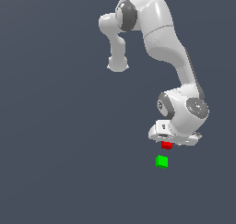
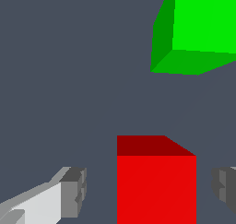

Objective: Stack the red cube on top of the green cube.

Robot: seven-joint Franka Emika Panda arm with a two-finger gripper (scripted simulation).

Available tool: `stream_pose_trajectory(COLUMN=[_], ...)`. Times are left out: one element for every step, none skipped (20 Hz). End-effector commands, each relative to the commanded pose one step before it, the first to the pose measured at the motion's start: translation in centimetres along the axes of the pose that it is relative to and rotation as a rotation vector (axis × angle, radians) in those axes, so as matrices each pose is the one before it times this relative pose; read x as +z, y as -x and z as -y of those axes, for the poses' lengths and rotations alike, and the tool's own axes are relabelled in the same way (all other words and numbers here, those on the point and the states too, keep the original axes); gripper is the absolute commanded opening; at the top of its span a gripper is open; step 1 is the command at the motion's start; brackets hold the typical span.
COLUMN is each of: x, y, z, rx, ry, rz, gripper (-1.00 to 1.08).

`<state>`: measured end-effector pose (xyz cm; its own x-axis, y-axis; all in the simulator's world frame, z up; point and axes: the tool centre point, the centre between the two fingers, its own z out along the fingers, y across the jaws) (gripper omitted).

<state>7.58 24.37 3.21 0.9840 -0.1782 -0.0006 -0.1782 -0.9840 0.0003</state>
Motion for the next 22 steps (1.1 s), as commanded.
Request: stream_pose_trajectory(x=[0.988,0.213,0.128,0.043,-0.042,-0.081,-0.032,0.0,0.0,0.0,0.0,0.0,0.0,0.0,0.0,0.0,0.0,0.033,-0.027,-0.083,-0.142,-0.205], y=[0.006,-0.009,-0.018,-0.027,-0.036,-0.031,-0.01,0.0,0.0,0.0,0.0,0.0,0.0,0.0,0.0,0.0,0.0,0.009,0.003,0.007,0.011,0.013], z=[0.008,0.007,0.011,0.016,0.02,0.017,0.005,0.0,0.0,0.0,0.0,0.0,0.0,0.0,0.0,0.0,0.0,-0.034,-0.001,-0.004,-0.006,-0.007], rx=[-0.00001,0.0,0.0,0.0,0.0,0.0,0.0,0.0,0.0,0.0,0.0,0.0,0.0,0.0,0.0,0.0,0.0,0.00034,0.0,0.0,0.0,0.0], ry=[-0.00028,0.0,0.0,0.0,0.0,0.0,0.0,0.0,0.0,0.0,0.0,0.0,0.0,0.0,0.0,0.0,0.0,0.00033,0.0,0.0,0.0,0.0], rz=[-0.00049,0.0,0.0,0.0,0.0,0.0,0.0,0.0,0.0,0.0,0.0,0.0,0.0,0.0,0.0,0.0,0.0,0.0005,0.0,0.0,0.0,0.0], gripper=[1.0,1.0,1.0,1.0,1.0,1.0,1.0,-1.0,-1.0,-1.0,-1.0,-1.0,-1.0,-1.0,-1.0,-1.0,-1.0,-1.0,-1.0,-1.0,-1.0,-1.0])
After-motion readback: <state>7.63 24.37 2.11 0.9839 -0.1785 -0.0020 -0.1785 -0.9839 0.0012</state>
